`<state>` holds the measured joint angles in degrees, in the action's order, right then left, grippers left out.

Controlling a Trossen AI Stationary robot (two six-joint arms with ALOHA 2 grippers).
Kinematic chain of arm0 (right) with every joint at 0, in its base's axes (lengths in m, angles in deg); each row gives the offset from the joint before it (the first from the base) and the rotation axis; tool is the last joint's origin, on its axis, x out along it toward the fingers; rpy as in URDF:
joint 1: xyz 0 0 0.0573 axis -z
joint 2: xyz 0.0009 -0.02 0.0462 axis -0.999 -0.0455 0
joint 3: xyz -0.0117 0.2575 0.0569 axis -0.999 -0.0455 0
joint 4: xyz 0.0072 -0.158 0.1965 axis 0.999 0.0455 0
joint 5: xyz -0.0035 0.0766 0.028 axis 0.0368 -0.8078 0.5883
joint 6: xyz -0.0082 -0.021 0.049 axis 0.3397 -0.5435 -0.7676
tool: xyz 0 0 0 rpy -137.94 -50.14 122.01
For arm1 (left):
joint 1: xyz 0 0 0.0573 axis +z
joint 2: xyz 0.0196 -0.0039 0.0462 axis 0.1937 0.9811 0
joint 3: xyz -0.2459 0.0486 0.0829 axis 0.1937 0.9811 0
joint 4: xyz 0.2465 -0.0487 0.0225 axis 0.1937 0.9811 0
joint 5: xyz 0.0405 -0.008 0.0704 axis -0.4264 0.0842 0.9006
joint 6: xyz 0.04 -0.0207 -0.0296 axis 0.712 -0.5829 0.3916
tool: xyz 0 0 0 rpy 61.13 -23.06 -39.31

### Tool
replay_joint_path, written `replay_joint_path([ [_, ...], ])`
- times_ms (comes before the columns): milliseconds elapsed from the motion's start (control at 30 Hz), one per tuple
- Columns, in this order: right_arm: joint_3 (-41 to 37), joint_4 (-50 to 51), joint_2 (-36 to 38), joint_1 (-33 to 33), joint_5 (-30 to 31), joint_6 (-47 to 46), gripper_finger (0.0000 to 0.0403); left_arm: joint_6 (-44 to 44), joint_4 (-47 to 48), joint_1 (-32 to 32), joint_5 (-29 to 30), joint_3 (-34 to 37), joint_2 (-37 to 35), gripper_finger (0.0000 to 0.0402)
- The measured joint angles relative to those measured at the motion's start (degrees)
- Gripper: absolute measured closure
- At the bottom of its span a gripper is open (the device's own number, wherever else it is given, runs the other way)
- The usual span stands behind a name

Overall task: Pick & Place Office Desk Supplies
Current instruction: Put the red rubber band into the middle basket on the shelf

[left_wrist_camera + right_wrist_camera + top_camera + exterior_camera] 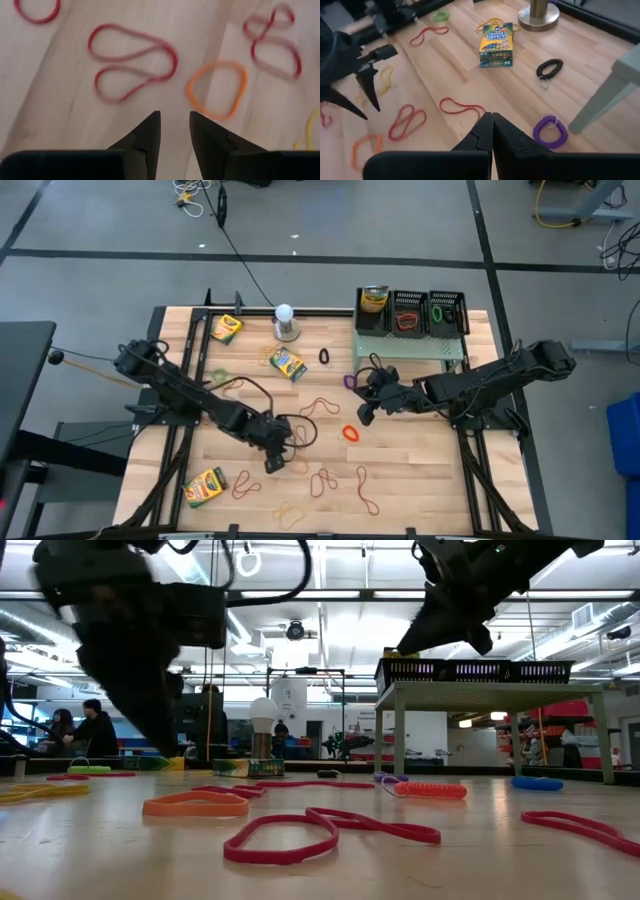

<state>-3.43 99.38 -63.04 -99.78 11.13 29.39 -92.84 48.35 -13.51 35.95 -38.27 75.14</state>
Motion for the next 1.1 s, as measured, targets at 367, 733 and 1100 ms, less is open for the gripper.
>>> replay_joint_path([
  [367, 0.01, 0.59, 0.00, -0.02, -5.28, 11.23, 0.0398, -0.43, 3.17, 1.68, 6.85, -12.30, 10.50, 0.0233],
  [733, 0.01, 1.07, 0.00, -0.02, -5.92, 12.56, 0.0398, -0.56, 5.98, 1.43, 5.94, -14.17, 15.46, 0.0242],
  [1100, 0.01, 0.62, 0.00, -0.02, -6.40, 12.38, 0.0398, 1.19, 9.28, 1.26, 6.18, -14.00, 12.71, 0.0389],
])
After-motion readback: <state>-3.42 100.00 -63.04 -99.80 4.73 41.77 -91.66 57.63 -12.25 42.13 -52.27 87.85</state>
